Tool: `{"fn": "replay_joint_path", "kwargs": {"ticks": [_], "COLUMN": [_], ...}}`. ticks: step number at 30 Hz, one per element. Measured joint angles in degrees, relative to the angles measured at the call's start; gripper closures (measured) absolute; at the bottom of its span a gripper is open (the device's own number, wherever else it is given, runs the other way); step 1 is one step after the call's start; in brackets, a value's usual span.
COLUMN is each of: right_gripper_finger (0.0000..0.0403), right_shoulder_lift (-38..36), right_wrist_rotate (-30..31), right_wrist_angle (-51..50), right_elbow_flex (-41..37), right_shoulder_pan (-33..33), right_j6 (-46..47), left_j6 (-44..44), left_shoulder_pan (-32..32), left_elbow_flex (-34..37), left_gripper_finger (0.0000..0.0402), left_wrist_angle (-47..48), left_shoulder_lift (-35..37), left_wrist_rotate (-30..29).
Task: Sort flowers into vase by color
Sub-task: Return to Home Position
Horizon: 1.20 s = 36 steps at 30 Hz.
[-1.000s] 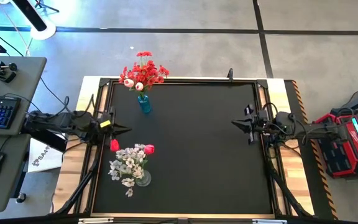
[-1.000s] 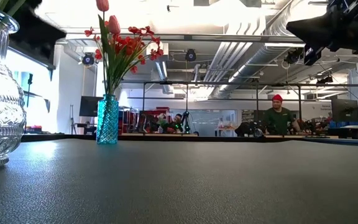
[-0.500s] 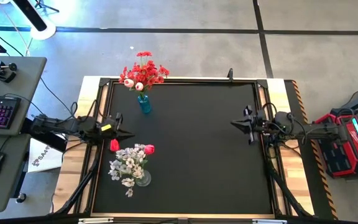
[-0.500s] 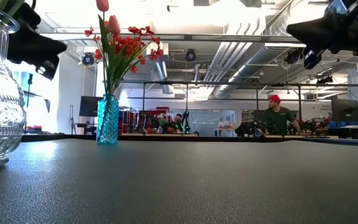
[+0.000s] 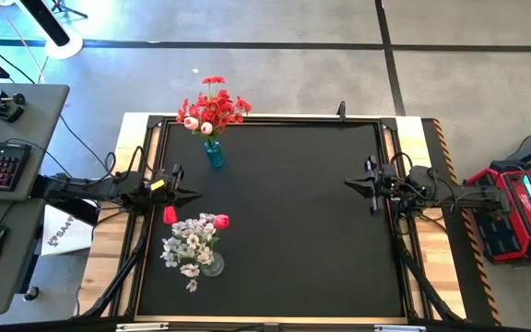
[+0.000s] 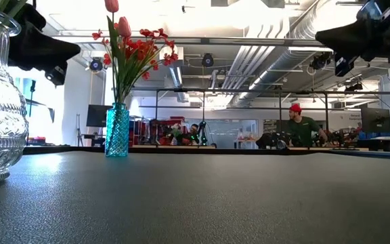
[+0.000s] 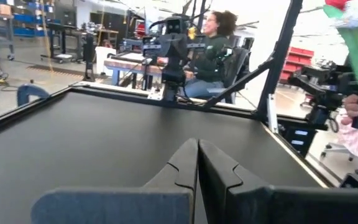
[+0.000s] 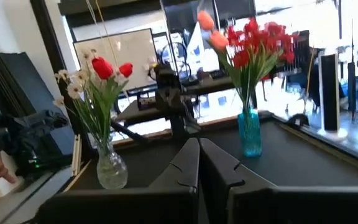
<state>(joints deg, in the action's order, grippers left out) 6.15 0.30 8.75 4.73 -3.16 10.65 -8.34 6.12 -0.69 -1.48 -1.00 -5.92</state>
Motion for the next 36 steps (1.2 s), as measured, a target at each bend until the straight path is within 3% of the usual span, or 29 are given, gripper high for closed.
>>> {"fn": "replay_joint_path", "kwargs": {"ticks": [8,15,17,23,30,36], "right_gripper_finger": [0.0403,0.0403,0.0403,0.0403,0.0403,0.0403], "right_shoulder_lift": [-0.94,-1.01,-1.03,-1.01,-1.01,-0.98], "right_wrist_rotate": [0.54,1.28,1.65,2.27,10.67,11.07], "right_wrist_angle": [-2.18,0.66,4.73,2.71,0.39,-4.48], "right_elbow_flex": [0.02,-1.53,-4.07,-4.15,-4.15,-4.15], "right_shoulder_pan": [0.0,0.0,-0.01,-0.59,-0.98,-0.98], "right_j6": [-0.24,-1.67,-1.02,-1.01,0.4,4.87], "left_j6": [1.37,1.44,1.25,-1.22,-7.85,-9.11], "left_shoulder_pan": [-4.1,-8.11,-8.56,-8.74,-8.67,-8.67], "left_elbow_flex": [0.02,0.02,0.02,0.02,0.02,0.01], "left_gripper_finger": [0.0401,0.0401,0.0401,0.0401,0.0401,0.0401], "left_wrist_angle": [0.04,0.83,0.72,0.7,0.67,0.66], "left_shoulder_lift": [-0.65,-0.67,-0.66,-0.68,-1.24,-1.27], "left_wrist_rotate": [0.13,5.69,6.11,6.86,6.87,6.89]}}
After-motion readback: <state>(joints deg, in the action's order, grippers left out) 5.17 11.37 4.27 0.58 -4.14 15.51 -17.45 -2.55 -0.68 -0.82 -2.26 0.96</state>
